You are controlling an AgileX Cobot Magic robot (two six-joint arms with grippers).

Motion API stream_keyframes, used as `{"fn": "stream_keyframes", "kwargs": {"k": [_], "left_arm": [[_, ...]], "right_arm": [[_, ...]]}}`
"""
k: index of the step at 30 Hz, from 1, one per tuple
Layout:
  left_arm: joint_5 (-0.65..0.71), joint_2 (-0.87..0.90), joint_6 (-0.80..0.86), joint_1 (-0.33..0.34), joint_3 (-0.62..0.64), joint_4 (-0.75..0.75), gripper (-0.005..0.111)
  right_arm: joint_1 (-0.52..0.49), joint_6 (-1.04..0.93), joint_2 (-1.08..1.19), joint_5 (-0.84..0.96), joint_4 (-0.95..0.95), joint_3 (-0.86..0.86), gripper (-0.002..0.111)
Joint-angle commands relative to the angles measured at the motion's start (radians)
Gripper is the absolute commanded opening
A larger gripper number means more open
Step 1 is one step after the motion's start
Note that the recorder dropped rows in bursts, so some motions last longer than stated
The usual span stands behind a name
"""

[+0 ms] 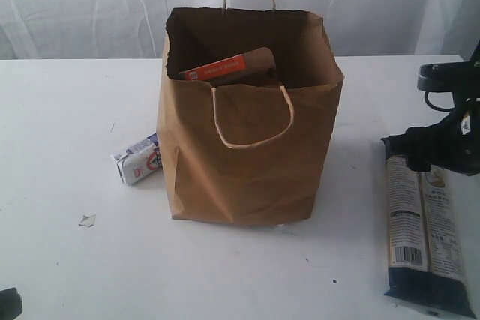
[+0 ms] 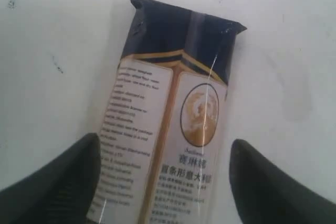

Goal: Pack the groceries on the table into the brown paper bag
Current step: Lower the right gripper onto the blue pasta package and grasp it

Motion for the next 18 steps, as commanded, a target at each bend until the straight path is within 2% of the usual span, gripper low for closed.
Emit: {"fn": "stream_keyframes", "kwargs": {"k": [1,4,6,18], "left_arm": [[0.000,-0.005,0.000,-0.006,0.002,-0.004,0.000],[0.000,-0.005,0.000,-0.006,0.002,-0.004,0.000],[0.000,-0.005,0.000,-0.006,0.002,-0.004,0.000],[0.000,-0.005,0.000,-0.006,0.002,-0.004,0.000]], "right_arm": [[-0.032,-0.039,0.100,-0.033,-0.005,-0.057,0.075],[-0.035,-0.039,0.171,-0.024,-0.005,-0.104,0.091],[-0.035,-0.039,0.207,-0.022,-0.008,-0.131,0.096],[-0.035,-0.064,0.396,-0.034,-0.008,-0.250,0.097]]}}
